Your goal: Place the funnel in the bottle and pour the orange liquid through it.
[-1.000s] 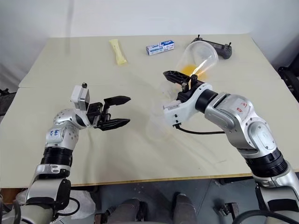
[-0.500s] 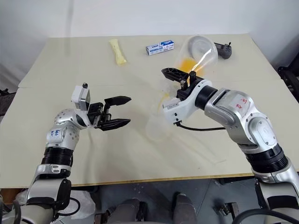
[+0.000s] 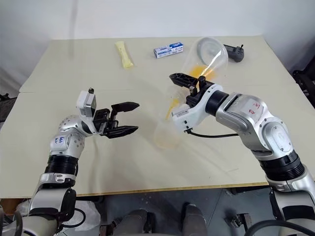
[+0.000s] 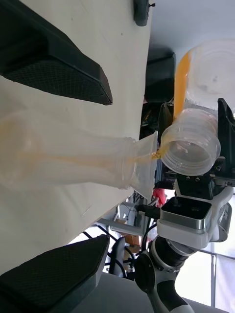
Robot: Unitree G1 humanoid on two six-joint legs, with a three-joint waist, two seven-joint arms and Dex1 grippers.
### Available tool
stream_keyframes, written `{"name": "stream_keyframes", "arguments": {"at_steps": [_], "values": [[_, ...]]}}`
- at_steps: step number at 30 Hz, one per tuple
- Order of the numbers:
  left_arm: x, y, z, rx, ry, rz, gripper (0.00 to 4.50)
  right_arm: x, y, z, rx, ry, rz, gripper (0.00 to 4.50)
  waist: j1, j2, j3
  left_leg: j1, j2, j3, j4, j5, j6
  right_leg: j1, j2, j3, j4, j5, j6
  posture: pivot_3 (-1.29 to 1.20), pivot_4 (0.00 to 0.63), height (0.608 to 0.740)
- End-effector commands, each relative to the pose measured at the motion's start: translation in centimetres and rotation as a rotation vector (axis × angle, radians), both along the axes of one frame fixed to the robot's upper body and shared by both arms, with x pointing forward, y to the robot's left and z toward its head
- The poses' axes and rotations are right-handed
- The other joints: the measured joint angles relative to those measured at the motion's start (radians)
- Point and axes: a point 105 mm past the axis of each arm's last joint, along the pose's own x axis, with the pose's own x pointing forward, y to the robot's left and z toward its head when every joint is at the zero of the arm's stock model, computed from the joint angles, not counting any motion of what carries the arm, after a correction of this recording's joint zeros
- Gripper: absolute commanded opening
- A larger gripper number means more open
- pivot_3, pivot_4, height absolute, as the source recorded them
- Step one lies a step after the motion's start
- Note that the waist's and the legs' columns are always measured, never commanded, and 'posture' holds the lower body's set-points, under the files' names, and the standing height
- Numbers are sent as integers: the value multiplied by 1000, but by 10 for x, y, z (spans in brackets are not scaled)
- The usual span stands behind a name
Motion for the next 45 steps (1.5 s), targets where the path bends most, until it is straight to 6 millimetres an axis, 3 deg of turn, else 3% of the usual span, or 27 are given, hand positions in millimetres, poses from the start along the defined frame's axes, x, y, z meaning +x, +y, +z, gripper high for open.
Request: {"name": "stream_keyframes", "arguments": {"at_steps": [1,45], "values": [[-3,1,12,-38,-42,-21,4500,-7,-1,24,17,-93,16,2642,0,0,0,0,0,0,0,0,0,0,0,0,0,0,0,0,150,740],[0,0,11,-30,-48,-31,4500,-7,5,24,-95,-212,66,2642,0,0,0,0,0,0,0,0,0,0,0,0,1,0,0,0,150,740]]}}
